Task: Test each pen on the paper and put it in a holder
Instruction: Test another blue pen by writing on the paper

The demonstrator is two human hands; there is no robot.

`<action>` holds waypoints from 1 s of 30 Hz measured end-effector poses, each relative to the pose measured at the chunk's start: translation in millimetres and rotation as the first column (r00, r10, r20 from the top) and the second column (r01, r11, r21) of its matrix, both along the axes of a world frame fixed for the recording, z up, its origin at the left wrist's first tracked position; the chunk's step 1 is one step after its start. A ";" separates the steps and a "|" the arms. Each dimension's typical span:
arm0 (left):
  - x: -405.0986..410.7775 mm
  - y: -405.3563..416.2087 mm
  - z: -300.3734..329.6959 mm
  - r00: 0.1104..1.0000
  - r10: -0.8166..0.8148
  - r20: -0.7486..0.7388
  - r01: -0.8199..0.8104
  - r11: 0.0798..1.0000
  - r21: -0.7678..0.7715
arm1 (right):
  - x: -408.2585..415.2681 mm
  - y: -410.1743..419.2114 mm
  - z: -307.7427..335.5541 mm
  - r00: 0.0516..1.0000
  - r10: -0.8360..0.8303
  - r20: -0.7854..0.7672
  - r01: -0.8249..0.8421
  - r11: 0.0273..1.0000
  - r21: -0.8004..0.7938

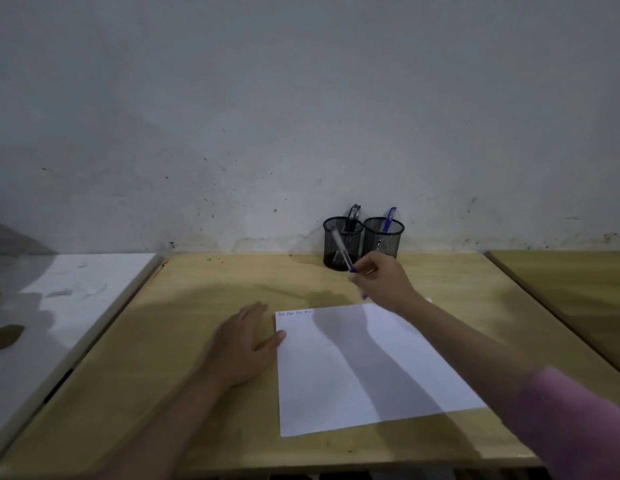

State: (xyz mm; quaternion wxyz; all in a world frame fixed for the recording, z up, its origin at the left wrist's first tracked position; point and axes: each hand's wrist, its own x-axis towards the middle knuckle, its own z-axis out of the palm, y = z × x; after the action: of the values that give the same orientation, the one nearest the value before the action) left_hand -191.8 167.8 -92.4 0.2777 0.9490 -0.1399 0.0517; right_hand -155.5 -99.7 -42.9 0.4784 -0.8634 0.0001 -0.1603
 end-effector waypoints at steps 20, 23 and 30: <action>-72.7 -78.5 73.7 0.837 -0.114 0.535 0.261 0.943 -0.208 | -108.9 30.3 57.0 0.988 0.137 -0.075 -0.084 0.872 0.482; -75.6 -82.0 80.3 0.851 -0.133 0.509 0.249 0.954 -0.167 | -106.8 31.4 55.4 0.976 0.185 -0.117 -0.076 0.789 0.610; -96.8 -57.9 88.8 0.815 -0.171 0.553 0.251 0.965 -0.072 | -77.4 -6.6 65.4 0.966 -0.110 -0.235 0.258 0.497 0.829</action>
State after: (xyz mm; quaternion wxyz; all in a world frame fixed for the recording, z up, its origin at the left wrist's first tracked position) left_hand -288.6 109.9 -3.6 0.2975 0.8517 -0.3132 0.2966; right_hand -233.0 -106.3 22.5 0.8184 -0.5216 0.2070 -0.1242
